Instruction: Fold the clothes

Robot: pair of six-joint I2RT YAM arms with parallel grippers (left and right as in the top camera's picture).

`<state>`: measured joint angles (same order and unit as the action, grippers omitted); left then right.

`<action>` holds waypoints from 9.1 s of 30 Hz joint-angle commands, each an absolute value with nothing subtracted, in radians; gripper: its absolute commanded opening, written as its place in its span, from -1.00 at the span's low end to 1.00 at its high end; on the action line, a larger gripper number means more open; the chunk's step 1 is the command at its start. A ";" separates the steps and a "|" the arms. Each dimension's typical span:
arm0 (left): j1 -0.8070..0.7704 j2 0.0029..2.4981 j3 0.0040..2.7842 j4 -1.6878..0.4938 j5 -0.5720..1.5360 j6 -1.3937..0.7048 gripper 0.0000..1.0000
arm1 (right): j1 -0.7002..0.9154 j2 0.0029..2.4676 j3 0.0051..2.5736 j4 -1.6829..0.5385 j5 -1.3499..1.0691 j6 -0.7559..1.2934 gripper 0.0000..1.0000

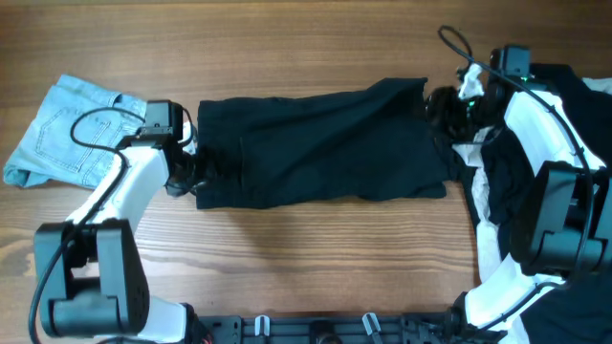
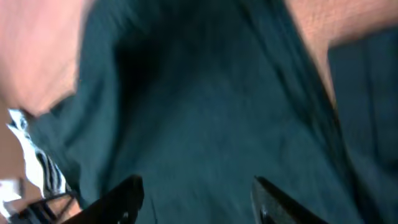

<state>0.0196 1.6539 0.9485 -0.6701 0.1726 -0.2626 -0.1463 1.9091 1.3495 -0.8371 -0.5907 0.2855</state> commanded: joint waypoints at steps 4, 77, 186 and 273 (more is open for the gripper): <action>0.019 1.532 1.051 -0.618 0.167 -0.238 0.22 | -0.134 1.875 1.303 -1.136 -0.377 0.144 0.34; 0.117 1.590 1.015 -0.663 0.256 -0.237 0.74 | 0.163 1.634 1.105 -0.838 -0.507 0.135 -0.81; -0.757 1.887 1.549 -0.741 0.216 -0.662 -0.20 | 0.198 1.881 0.955 -0.667 -0.270 0.395 -0.91; -0.437 2.056 1.423 -0.565 0.028 -0.287 0.06 | 0.241 1.714 0.923 -0.698 0.067 0.579 -0.31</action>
